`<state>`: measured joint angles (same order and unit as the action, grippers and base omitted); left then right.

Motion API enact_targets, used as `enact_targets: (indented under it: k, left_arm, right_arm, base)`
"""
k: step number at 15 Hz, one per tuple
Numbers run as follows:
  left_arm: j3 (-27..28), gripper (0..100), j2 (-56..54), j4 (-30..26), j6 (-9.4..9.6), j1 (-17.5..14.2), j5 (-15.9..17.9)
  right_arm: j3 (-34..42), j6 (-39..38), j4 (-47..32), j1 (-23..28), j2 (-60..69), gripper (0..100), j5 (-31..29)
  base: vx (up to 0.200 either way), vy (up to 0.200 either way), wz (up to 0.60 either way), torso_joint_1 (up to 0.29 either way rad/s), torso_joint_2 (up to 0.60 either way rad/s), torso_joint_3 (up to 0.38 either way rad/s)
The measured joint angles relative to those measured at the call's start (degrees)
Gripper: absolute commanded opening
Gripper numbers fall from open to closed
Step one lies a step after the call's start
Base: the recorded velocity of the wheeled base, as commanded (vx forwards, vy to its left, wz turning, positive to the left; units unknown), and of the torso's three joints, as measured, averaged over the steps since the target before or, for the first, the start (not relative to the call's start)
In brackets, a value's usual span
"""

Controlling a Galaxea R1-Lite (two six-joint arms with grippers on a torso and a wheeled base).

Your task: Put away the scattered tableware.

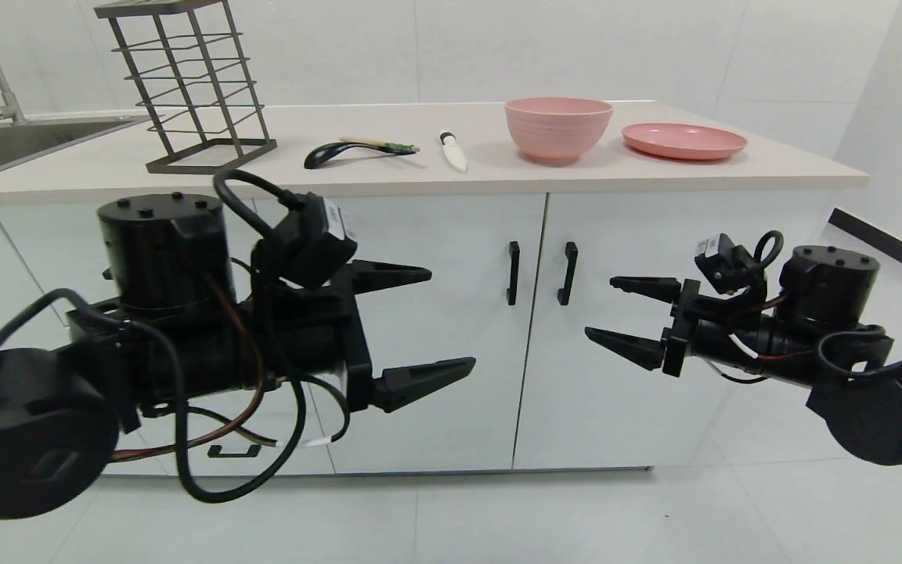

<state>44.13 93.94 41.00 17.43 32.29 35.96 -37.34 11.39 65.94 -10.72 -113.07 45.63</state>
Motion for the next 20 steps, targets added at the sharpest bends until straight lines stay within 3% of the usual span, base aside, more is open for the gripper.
enact_targets:
  k: [4,7,10,20]
  left_arm:
    - [4.68,100,9.39,4.9,-0.88,0.87,0.29]
    - [8.07,100,13.49,5.34,-1.8,1.61,0.09]
    - [12.02,100,15.84,4.9,-5.78,2.99,1.15]
    - [21.77,100,24.25,4.55,-6.0,5.19,0.16]
  right_arm:
    - [-7.23,0.02,0.32,1.74,-6.72,100,5.58]
    - [-12.43,-0.01,0.32,2.34,-10.8,100,6.97]
    - [-18.66,-0.12,0.77,3.28,-15.81,100,8.92]
    - [-28.72,-0.66,2.68,2.04,-24.31,100,15.68]
  base:
    - [0.0,0.0,0.0,0.0,0.0,0.0]
    - [0.0,0.0,0.0,0.0,0.0,0.0]
    - [0.0,0.0,0.0,0.0,0.0,0.0]
    - [0.0,0.0,0.0,0.0,0.0,0.0]
